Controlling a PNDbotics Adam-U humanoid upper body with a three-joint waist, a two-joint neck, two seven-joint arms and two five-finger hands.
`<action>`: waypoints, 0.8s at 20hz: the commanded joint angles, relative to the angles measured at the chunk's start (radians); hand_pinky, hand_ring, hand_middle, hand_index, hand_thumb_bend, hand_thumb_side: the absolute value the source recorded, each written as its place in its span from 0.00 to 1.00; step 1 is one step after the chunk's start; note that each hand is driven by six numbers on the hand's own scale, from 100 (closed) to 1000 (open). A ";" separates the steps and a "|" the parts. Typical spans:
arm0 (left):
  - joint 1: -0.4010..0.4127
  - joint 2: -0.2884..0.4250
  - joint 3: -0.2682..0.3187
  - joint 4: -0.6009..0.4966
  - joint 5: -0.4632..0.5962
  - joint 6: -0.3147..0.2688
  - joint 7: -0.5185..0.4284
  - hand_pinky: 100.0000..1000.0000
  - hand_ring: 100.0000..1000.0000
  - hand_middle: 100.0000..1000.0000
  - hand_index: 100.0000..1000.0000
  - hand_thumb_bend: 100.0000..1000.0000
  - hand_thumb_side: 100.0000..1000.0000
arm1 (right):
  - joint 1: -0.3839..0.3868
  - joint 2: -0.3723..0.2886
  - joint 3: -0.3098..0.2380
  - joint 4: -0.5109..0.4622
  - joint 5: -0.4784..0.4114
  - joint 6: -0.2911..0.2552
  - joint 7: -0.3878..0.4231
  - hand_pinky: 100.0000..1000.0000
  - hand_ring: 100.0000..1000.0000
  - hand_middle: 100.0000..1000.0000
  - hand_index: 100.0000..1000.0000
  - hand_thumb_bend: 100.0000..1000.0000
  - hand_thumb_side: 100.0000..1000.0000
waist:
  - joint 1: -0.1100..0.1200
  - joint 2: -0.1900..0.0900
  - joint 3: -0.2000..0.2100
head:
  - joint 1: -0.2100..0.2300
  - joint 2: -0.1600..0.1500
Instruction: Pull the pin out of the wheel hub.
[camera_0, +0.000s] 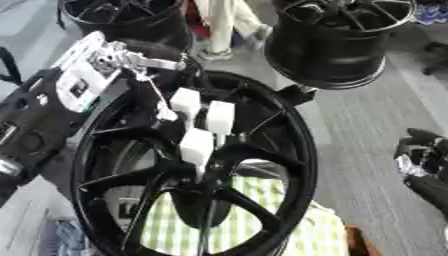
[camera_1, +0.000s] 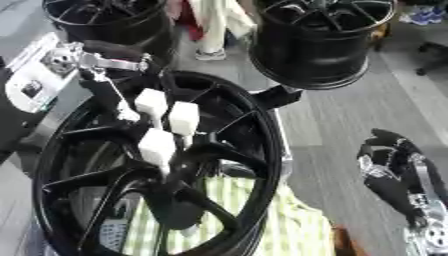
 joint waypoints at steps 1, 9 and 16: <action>-0.013 0.011 0.004 -0.003 -0.017 -0.070 -0.077 0.57 0.55 0.67 0.82 0.25 0.12 | -0.008 -0.016 -0.001 -0.011 -0.001 -0.003 0.004 0.64 0.55 0.61 0.77 0.03 0.12 | -0.003 -0.009 0.001 | 0.003 -0.003; -0.011 0.010 0.006 0.003 -0.026 -0.072 -0.072 0.47 0.44 0.51 0.69 0.07 0.06 | -0.007 -0.015 -0.002 -0.011 -0.001 -0.002 0.004 0.64 0.55 0.61 0.77 0.02 0.12 | -0.005 -0.008 0.002 | 0.002 -0.003; -0.018 0.027 0.029 -0.008 0.040 -0.052 -0.048 0.38 0.34 0.38 0.58 0.00 0.05 | -0.006 -0.015 -0.004 -0.010 0.000 -0.002 0.002 0.64 0.55 0.61 0.77 0.02 0.12 | -0.004 -0.008 0.005 | -0.002 -0.003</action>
